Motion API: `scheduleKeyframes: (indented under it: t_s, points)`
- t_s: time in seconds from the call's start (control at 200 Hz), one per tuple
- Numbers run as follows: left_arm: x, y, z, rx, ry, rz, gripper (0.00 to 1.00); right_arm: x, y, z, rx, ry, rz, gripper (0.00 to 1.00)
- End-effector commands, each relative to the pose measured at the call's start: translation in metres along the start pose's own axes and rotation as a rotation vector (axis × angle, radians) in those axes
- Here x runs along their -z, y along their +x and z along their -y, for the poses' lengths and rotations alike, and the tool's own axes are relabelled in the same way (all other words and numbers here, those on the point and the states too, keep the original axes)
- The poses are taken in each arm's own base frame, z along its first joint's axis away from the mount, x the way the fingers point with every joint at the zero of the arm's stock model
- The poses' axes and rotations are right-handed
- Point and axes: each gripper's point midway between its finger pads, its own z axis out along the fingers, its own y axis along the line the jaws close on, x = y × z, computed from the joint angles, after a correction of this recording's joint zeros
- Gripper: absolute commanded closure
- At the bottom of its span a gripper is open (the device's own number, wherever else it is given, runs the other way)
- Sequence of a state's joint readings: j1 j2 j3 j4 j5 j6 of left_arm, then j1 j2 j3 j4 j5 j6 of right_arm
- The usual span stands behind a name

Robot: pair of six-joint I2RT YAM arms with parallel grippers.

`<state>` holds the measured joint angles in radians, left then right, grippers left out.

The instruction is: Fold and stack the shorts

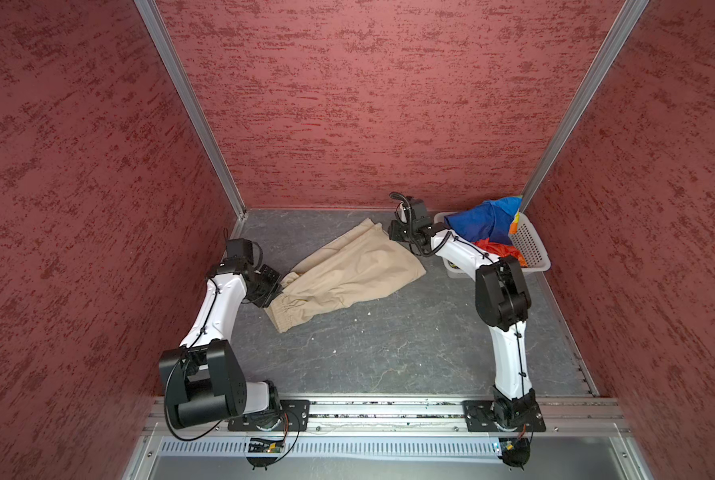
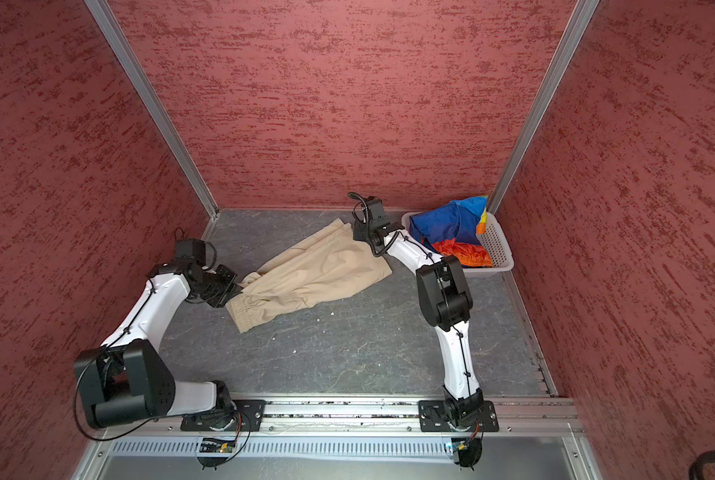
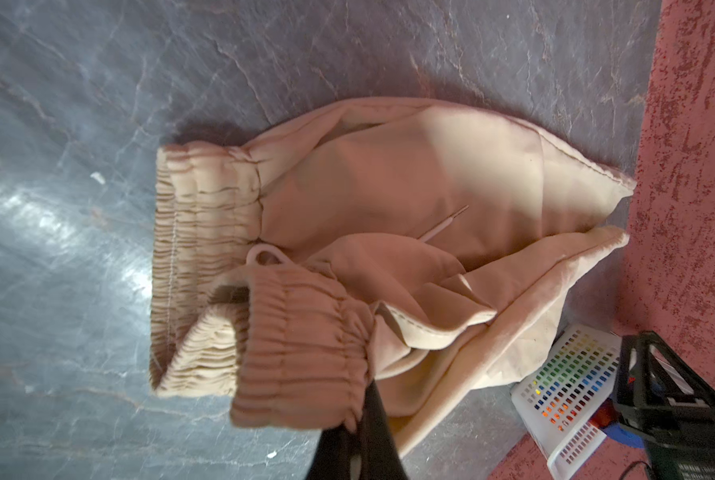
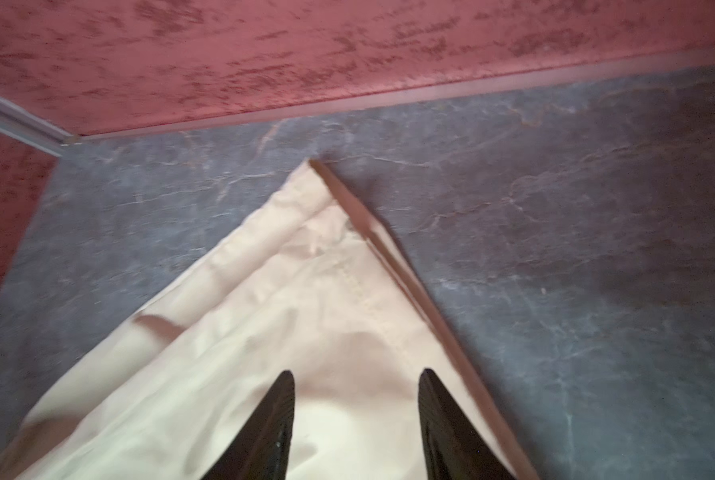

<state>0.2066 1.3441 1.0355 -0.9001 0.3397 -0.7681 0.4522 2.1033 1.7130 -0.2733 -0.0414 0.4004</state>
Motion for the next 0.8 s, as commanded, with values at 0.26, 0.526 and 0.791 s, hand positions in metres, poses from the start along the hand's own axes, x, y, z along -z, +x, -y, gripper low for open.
scheduleKeyframes:
  t_s: [0.26,0.526,0.791]
  points:
    - [0.002,0.028,-0.040,0.074,-0.096,-0.053,0.98,0.032,0.096,-0.123,0.143,-0.278,-0.092,0.51]
    - [-0.010,0.010,-0.087,0.180,-0.152,-0.028,0.86,0.026,0.110,-0.125,0.139,-0.301,-0.143,0.49]
    - [-0.020,-0.012,-0.097,0.216,-0.154,-0.024,0.41,0.017,0.118,-0.118,0.144,-0.272,-0.159,0.45]
